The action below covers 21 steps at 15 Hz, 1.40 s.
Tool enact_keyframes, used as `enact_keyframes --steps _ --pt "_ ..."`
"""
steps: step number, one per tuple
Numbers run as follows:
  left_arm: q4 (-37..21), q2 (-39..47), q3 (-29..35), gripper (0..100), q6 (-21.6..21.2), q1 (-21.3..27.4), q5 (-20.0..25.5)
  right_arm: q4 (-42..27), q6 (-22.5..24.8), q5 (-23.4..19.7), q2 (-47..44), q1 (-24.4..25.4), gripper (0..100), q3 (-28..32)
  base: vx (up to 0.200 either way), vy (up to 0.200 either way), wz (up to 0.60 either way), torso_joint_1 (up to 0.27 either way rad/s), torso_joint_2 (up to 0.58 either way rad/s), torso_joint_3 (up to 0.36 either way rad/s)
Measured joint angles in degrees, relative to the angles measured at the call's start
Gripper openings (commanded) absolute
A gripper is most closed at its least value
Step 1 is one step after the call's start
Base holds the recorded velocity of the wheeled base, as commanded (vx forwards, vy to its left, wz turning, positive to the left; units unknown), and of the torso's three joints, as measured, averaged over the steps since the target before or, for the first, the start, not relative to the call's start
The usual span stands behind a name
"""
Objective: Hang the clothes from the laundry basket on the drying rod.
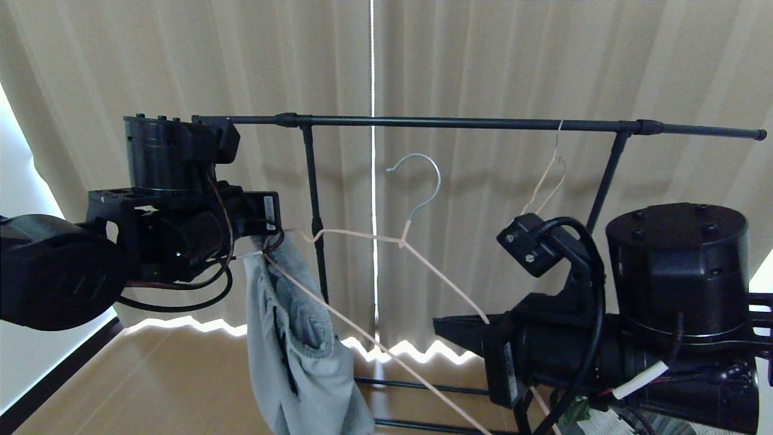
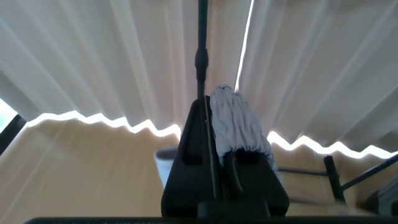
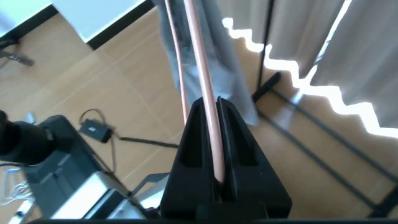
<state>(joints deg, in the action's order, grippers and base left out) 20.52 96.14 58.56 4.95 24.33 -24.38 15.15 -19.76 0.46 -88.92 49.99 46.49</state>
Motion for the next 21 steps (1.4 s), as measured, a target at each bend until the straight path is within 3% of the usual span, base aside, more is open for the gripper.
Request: enact_keyframes --steps 4,10,16,21 --pt "0.1 0.5 0.0 0 0.2 0.0 -1.0 0.0 -0.6 0.8 -2.3 2.8 0 1.4 0.0 0.0 0.0 0.0 0.0 0.0" --pt "0.1 0.5 -0.5 0 0.0 1.4 -6.7 -0.4 -4.5 8.1 -7.4 3.1 0 7.3 0.0 0.0 0.0 0.0 0.0 0.0" --pt "0.1 -0.5 -0.9 0 0.3 2.9 -6.8 0.0 -6.5 10.3 -12.9 3.1 0 12.1 0.0 0.0 0.0 0.0 0.0 0.0" --pt "0.1 -3.0 -2.7 0 1.0 7.4 -6.7 0.0 -6.9 10.5 -14.7 3.3 0 13.7 0.0 0.0 0.0 0.0 0.0 0.0"
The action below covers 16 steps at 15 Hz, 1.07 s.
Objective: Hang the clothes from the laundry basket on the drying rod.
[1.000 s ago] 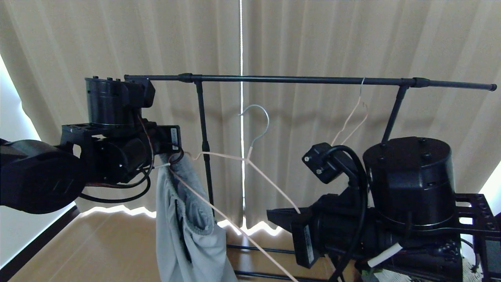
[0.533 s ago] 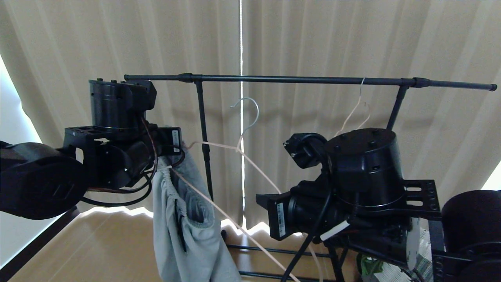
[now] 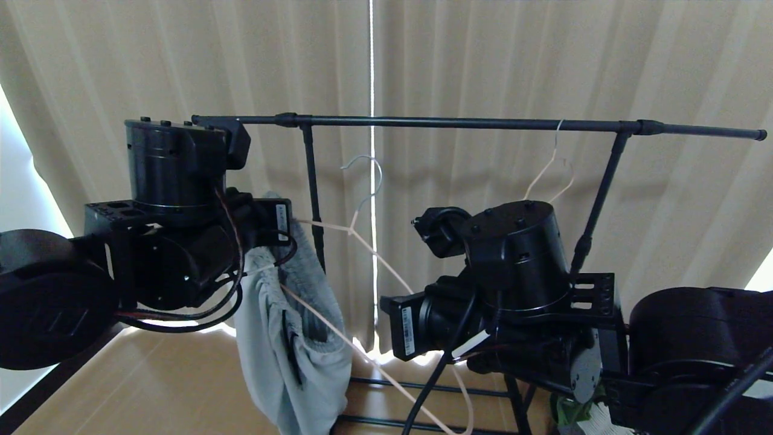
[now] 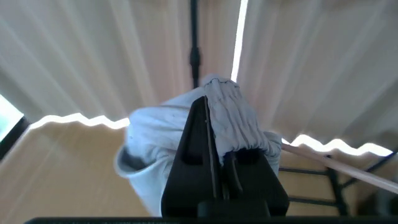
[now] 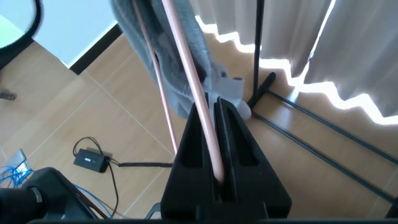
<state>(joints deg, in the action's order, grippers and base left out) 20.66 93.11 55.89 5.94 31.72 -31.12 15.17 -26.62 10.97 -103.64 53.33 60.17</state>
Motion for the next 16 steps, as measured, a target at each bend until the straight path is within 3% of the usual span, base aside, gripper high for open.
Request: enact_keyframes --steps 12,14,16 --pt "0.0 -4.4 -2.5 0 1.0 10.5 1.7 0.1 -0.6 0.3 -0.7 2.5 0 -0.1 0.0 0.0 0.0 0.0 0.0 0.0" --pt "-0.1 -6.0 -4.0 0 0.8 10.8 5.2 0.0 -0.3 0.3 0.1 2.4 0 -0.5 0.0 0.0 0.0 0.0 0.0 0.0" --pt "-0.1 -9.1 -6.4 0 0.7 10.9 12.8 0.0 0.0 0.3 1.8 1.6 0 -0.9 0.0 0.0 0.0 0.0 0.0 0.0"
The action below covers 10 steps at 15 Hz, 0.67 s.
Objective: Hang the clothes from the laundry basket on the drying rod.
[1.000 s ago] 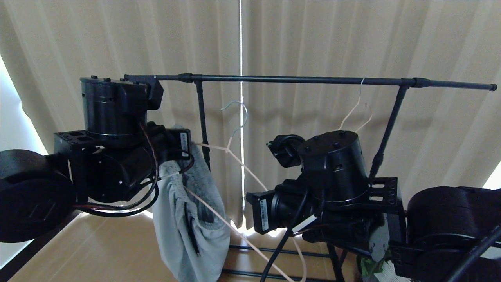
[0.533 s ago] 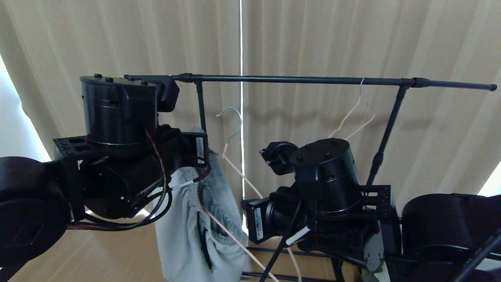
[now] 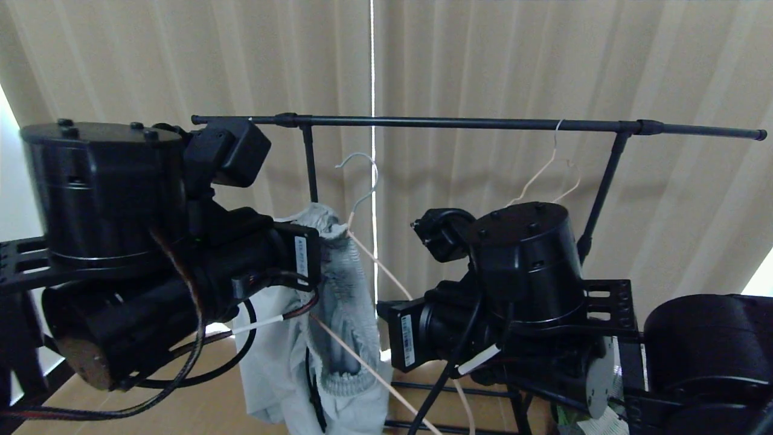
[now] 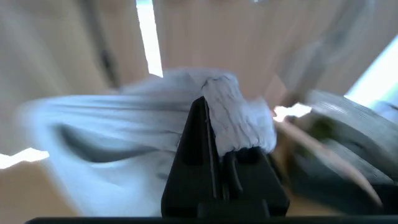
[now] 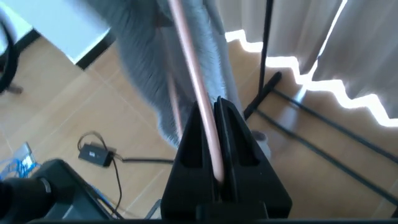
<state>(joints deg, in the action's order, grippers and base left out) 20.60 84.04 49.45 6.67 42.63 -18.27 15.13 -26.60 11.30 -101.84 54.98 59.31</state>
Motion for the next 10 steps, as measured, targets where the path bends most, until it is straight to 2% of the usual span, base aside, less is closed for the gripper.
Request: enact_keyframes --steps 2,6,9,10 --pt "0.0 -2.5 -2.3 0 0.0 0.0 3.9 0.0 0.6 0.0 1.8 -0.3 0 -0.3 0.0 0.0 0.0 0.0 0.0 0.0" --pt "0.1 -4.4 -3.4 0 0.0 -0.1 4.5 0.1 0.9 -0.4 5.1 -0.3 0 -1.7 0.0 0.0 0.0 0.0 0.0 0.0" --pt "0.1 -4.8 -3.6 0 0.1 -0.1 5.4 4.1 4.1 -0.7 6.7 -0.3 0 -3.2 0.0 0.0 0.0 0.0 0.0 0.0" --pt "0.2 -4.8 -3.9 100 0.1 -0.1 5.9 7.0 6.1 -0.8 6.9 -0.3 0 -4.3 0.0 0.0 0.0 0.0 0.0 0.0"
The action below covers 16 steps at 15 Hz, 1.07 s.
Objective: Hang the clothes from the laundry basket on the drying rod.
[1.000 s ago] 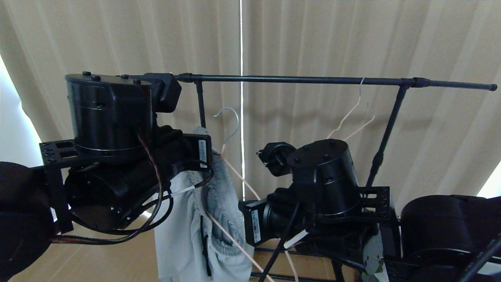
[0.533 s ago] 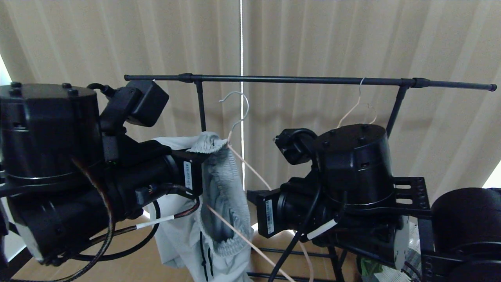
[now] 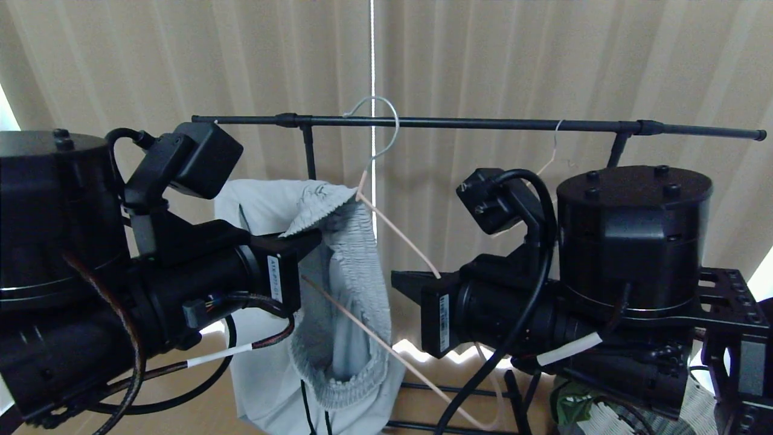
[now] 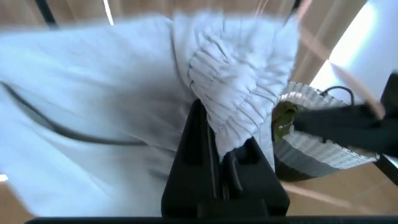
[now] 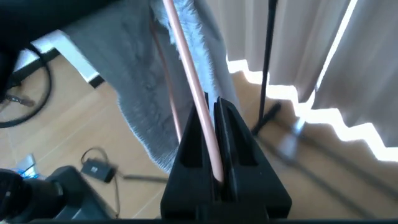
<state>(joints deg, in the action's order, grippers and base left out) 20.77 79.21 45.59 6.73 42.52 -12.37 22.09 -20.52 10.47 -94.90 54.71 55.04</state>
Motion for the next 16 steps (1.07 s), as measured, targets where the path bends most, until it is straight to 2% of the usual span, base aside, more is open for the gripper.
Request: enact_keyframes --steps 2,5,9,12,14,16 --pt "0.1 -0.1 -0.3 100 -0.1 0.0 0.2 4.4 2.8 -0.5 0.2 0.0 0 -2.6 0.0 0.0 0.0 0.0 0.0 0.0" --pt "0.1 -1.1 -1.2 100 -0.4 0.0 0.3 7.6 3.6 -1.0 0.5 0.0 0 -4.7 0.0 0.0 0.0 0.0 0.0 0.0" --pt "1.9 -2.9 -4.2 100 -5.3 0.2 0.4 7.6 4.6 -1.0 1.4 -1.9 0 -5.9 0.0 0.0 0.0 0.0 0.0 0.0" --pt "10.4 -4.4 -8.6 100 -8.2 0.5 0.4 7.8 6.2 -1.5 3.3 -5.4 0 -7.3 0.0 0.0 0.0 0.0 0.0 0.0" --pt "11.8 -5.3 -10.6 100 -11.6 0.5 0.4 7.7 9.5 -3.1 5.1 -8.3 0 -9.1 0.0 0.0 0.0 0.0 0.0 0.0" --pt "11.8 -6.1 -10.8 100 -14.3 -1.2 0.4 6.9 13.5 -6.5 7.5 -12.2 0 -11.4 0.0 0.0 0.0 0.0 0.0 0.0"
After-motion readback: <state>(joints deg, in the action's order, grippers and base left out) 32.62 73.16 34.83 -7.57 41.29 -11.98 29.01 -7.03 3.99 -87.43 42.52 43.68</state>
